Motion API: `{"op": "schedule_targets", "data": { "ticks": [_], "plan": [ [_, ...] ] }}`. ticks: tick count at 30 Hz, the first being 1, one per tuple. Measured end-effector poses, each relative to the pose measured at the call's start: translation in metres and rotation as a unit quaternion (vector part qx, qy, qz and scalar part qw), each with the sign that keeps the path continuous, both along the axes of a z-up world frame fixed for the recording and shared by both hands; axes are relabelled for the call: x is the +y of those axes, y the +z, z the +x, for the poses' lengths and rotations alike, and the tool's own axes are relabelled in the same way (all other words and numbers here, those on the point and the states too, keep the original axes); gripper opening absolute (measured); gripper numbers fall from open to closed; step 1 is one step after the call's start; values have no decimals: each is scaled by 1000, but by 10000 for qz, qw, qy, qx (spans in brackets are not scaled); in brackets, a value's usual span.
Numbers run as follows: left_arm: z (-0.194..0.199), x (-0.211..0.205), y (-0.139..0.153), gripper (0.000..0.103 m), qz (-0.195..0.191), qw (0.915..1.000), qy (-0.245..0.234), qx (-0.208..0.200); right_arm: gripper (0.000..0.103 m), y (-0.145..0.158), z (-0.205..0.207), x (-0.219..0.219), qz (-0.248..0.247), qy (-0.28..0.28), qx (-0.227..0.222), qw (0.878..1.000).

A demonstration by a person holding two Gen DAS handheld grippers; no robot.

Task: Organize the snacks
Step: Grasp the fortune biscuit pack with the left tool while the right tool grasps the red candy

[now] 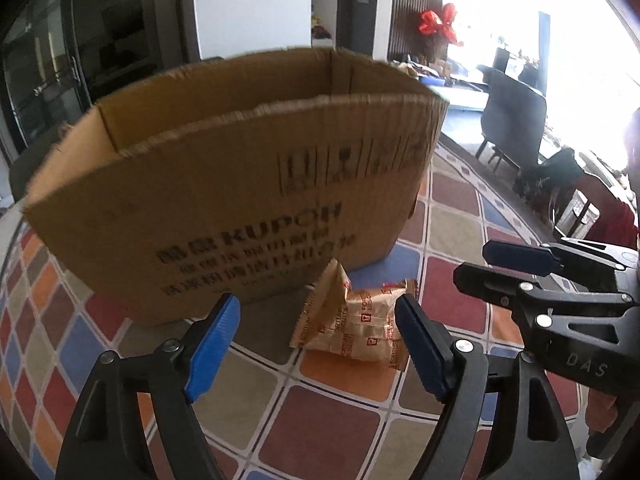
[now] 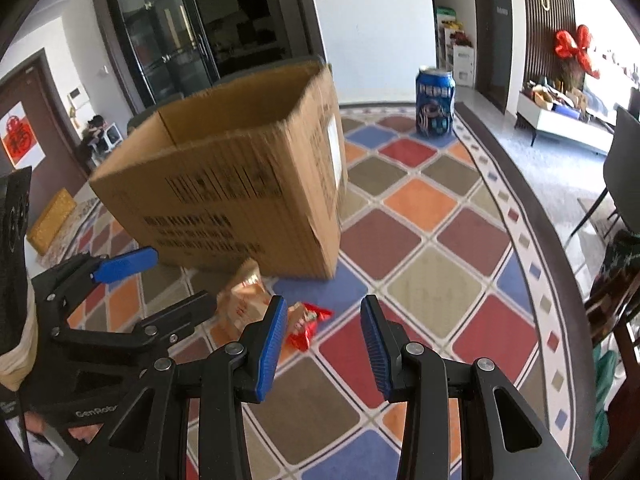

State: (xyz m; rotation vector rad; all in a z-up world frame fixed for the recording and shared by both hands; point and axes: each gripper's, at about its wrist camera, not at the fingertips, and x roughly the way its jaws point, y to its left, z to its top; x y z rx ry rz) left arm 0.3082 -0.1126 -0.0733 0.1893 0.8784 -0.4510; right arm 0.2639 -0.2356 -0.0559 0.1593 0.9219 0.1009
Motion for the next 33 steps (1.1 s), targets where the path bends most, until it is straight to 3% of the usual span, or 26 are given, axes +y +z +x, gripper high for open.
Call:
{"op": "schedule_targets", "data": {
  "ticks": [11, 21, 23, 25, 28, 33],
  "plan": [
    [26, -6, -26, 83, -77, 9988, -360, 308, 39, -23, -1, -1, -214, -182, 324, 9991],
    [32, -1, -47, 84, -253, 9973, -330, 602, 39, -31, 3, 1, -222, -198, 446, 9986],
    [31, 2, -49, 77, -362, 9968, -314, 645, 39, -32, 3, 1, -210, -194, 467, 9985],
    [30, 6, -50, 56, -456, 9959, -277, 730, 39, -34, 4, 1, -180, -178, 497, 9984],
    [27, 11, -49, 46, -566, 9954, -246, 736, 39, -37, 5, 2, -107, -147, 537, 9984],
    [21, 22, -42, 41, -589, 9962, -90, 630, 39, -39, 5, 7, 39, -38, 546, 9985]
  ]
}}
